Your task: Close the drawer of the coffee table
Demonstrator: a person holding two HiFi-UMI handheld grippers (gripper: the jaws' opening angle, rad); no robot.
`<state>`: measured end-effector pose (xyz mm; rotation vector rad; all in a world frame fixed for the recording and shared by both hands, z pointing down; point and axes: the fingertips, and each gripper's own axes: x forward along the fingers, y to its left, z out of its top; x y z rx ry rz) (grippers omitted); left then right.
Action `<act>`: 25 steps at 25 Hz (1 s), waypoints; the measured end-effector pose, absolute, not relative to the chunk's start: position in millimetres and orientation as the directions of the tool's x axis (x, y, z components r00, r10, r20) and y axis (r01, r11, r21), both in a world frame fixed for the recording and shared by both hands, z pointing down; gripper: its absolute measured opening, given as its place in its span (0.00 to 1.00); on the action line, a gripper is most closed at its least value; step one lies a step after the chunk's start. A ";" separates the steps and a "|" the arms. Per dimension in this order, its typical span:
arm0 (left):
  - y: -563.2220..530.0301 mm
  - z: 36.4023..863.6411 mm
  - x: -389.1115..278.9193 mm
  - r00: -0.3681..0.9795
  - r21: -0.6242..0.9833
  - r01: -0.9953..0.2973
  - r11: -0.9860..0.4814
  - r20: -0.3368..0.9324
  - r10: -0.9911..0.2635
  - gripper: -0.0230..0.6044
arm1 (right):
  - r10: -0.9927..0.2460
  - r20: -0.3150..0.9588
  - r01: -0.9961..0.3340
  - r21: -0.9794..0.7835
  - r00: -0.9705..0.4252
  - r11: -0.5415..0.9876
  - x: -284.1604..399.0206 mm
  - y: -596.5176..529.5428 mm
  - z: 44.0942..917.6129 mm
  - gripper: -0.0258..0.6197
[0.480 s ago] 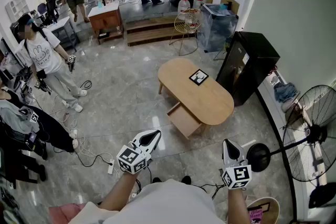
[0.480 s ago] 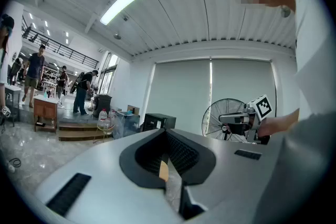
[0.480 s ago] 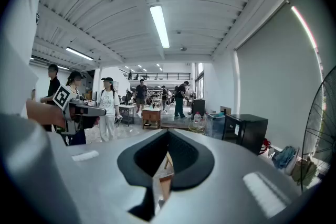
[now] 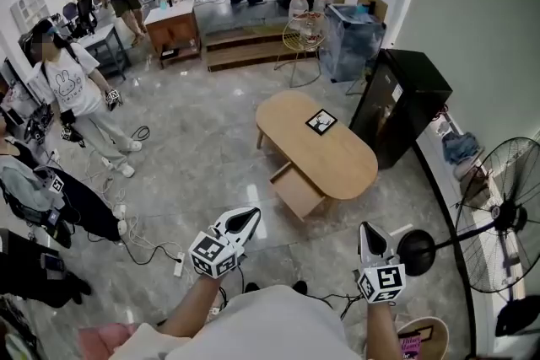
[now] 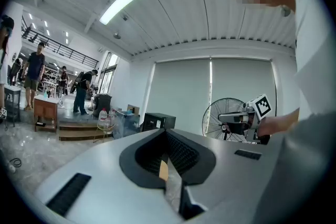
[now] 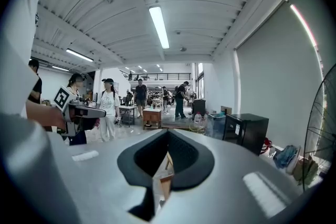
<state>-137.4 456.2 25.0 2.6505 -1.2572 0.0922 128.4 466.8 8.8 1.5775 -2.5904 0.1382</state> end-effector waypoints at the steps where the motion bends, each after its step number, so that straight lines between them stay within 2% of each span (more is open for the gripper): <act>1: 456.4 24.2 -137.1 0.634 0.158 -0.773 -0.614 0.145 -0.760 0.05 | -0.878 0.138 -0.888 -0.025 -0.458 0.459 128.6 466.7 9.1 0.05; 13: 467.7 29.3 -119.4 0.608 0.158 -0.794 -0.587 0.179 -0.774 0.05 | -0.857 0.159 -0.871 -0.054 -0.491 0.489 145.7 467.7 18.5 0.06; 25: 469.9 37.5 -73.4 0.570 0.158 -0.822 -0.548 0.205 -0.796 0.05 | -0.828 0.148 -0.841 -0.085 -0.541 0.535 187.3 455.5 28.9 0.06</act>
